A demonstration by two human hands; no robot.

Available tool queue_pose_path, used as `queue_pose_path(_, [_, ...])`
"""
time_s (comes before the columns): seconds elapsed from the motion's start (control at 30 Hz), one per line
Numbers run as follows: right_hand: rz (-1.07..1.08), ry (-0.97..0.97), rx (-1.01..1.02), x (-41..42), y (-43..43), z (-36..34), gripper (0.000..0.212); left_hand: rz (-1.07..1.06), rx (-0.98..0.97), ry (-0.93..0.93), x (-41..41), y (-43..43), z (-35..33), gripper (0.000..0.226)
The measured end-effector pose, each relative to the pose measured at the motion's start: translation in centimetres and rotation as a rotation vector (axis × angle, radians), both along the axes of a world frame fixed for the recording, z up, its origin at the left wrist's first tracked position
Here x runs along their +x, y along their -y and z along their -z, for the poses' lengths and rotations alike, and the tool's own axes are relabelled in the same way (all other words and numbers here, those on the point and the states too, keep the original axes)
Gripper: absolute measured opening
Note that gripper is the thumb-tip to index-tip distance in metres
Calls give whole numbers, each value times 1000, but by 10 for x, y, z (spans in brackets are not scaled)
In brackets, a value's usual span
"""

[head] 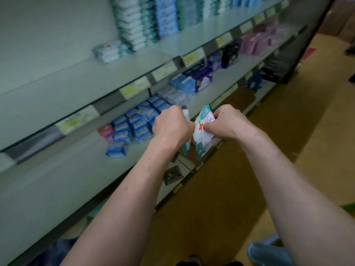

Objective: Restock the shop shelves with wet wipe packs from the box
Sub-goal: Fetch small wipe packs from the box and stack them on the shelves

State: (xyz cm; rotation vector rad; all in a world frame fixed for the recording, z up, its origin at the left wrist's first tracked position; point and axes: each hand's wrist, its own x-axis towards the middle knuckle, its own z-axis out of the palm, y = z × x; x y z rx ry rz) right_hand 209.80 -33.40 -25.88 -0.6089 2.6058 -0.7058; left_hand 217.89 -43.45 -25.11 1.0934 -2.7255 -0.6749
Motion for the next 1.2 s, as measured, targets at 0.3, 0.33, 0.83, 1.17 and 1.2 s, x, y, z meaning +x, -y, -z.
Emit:
queue_pose_path(0.3, [-241, -108, -105, 22, 88, -60, 21, -184, -117, -122, 49, 72, -50, 21])
queue_pose_path(0.33, [-262, -116, -118, 22, 95, -68, 22, -198, -137, -136, 49, 77, -58, 20])
queue_pose_path(0.83, [-572, -143, -195, -78, 210, -118, 19, -503, -202, -149, -29, 149, -107, 17])
queue_pose_path(1.17, [-652, 236, -481, -132, 261, -98, 13, -603, -358, -119, -64, 198, -91, 16])
queue_pose_path(1.2, [-647, 333, -492, -135, 265, -98, 7, -615, -367, -127, -65, 202, -90, 17])
